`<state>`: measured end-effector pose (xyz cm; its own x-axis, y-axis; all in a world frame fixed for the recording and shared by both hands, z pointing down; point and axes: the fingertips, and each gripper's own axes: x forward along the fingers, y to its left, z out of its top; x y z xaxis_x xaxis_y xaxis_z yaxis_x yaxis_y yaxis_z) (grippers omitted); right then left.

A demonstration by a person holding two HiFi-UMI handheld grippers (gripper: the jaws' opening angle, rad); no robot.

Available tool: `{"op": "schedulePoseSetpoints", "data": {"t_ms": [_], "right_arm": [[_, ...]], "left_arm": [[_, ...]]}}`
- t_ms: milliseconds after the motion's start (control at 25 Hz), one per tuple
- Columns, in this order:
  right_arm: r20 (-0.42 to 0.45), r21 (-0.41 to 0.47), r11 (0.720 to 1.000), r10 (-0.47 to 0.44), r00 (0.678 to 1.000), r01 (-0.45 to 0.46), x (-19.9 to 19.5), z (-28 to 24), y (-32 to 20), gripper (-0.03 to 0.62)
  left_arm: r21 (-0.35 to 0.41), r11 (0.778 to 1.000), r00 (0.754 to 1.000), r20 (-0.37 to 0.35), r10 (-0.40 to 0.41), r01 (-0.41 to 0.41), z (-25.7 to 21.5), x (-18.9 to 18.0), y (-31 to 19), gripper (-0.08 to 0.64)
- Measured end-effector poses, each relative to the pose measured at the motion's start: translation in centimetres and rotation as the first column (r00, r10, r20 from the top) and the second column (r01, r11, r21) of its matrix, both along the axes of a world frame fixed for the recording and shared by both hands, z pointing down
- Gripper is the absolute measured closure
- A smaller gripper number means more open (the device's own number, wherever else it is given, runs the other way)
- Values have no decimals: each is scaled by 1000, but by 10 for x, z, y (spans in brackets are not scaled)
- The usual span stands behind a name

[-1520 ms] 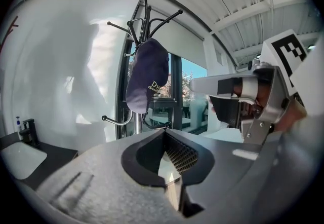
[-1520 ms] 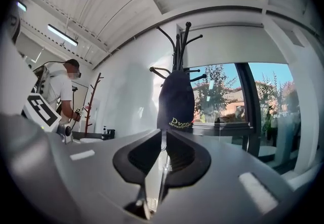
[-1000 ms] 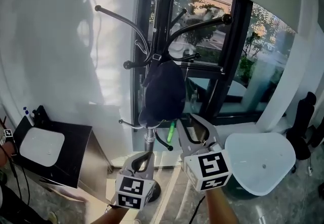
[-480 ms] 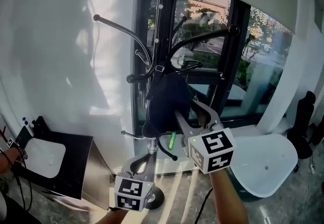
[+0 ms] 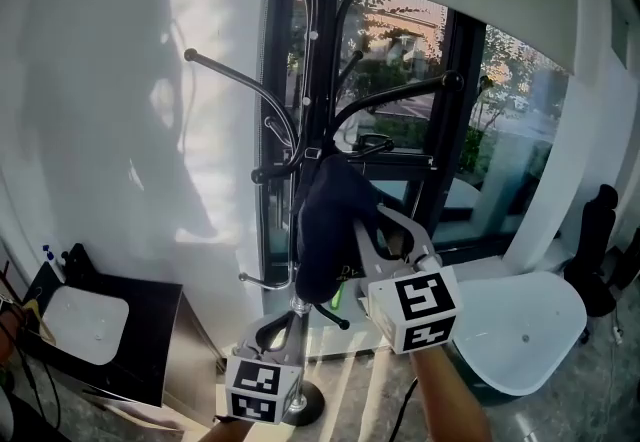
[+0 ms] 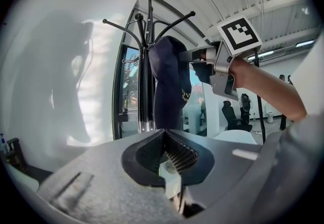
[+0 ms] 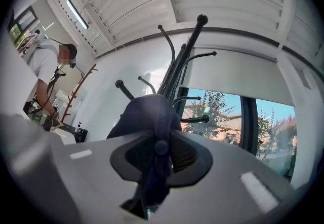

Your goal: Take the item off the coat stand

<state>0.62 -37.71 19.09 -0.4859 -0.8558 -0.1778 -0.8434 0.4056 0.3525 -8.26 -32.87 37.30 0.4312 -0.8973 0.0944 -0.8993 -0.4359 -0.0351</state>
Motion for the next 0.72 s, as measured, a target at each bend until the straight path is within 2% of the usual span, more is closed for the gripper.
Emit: {"op": "schedulePoseSetpoints", "data": {"t_ms": [360,720], "right_arm": [[23,149,987,57,998,-59,14,-46,17,528],[41,219,972,75,996,-82,20,-79,25,528]], "left_arm": [[0,1000,1000,-5,6,-6,-3,9,6,555],[6,1000,1000,6,-24,24,-3,4,16,555]]}}
